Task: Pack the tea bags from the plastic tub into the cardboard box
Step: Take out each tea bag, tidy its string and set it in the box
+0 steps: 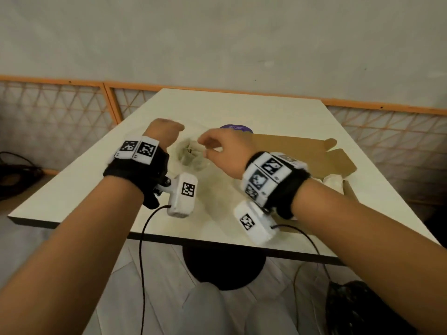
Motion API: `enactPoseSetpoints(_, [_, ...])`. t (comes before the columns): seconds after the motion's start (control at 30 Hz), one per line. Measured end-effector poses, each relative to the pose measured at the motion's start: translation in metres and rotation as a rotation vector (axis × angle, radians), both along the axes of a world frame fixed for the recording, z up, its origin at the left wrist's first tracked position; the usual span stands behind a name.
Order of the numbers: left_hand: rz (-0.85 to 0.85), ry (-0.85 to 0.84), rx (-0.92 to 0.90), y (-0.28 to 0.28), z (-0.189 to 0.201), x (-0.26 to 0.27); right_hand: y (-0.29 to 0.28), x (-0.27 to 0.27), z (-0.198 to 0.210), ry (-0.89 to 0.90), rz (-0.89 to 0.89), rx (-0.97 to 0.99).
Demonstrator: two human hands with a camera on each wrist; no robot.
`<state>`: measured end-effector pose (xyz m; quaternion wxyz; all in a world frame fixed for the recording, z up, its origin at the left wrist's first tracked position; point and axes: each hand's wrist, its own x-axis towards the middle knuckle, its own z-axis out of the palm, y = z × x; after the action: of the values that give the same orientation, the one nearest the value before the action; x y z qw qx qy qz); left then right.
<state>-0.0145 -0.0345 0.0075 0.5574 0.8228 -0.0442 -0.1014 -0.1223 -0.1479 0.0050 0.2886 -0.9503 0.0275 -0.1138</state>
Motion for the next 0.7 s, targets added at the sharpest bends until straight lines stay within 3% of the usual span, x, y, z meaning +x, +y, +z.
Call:
enactPoseSetpoints(0.1, [-0.061,0.143,0.104,-0.001,-0.012,0.009,0.007,0.029,-0.003,0.061,-0.087,0.028])
enactPoseSetpoints(0.2, [-0.052,0.235,0.029,-0.002,-0.02,0.012,0.008,0.047,-0.012,0.129,-0.162,-0.014])
enactPoseSetpoints(0.37, [-0.103,0.158,0.168,-0.01,-0.019,0.013,0.01,0.052,-0.015,0.144,-0.141,-0.103])
enactPoseSetpoints(0.53, [-0.196,0.067,0.278,-0.007,-0.008,0.011,0.007,0.053,-0.016,0.137,-0.109,-0.065])
enactPoseSetpoints(0.7, [-0.129,0.171,0.091,-0.007,-0.013,0.017,0.002,0.056,-0.018,0.104,-0.166,0.148])
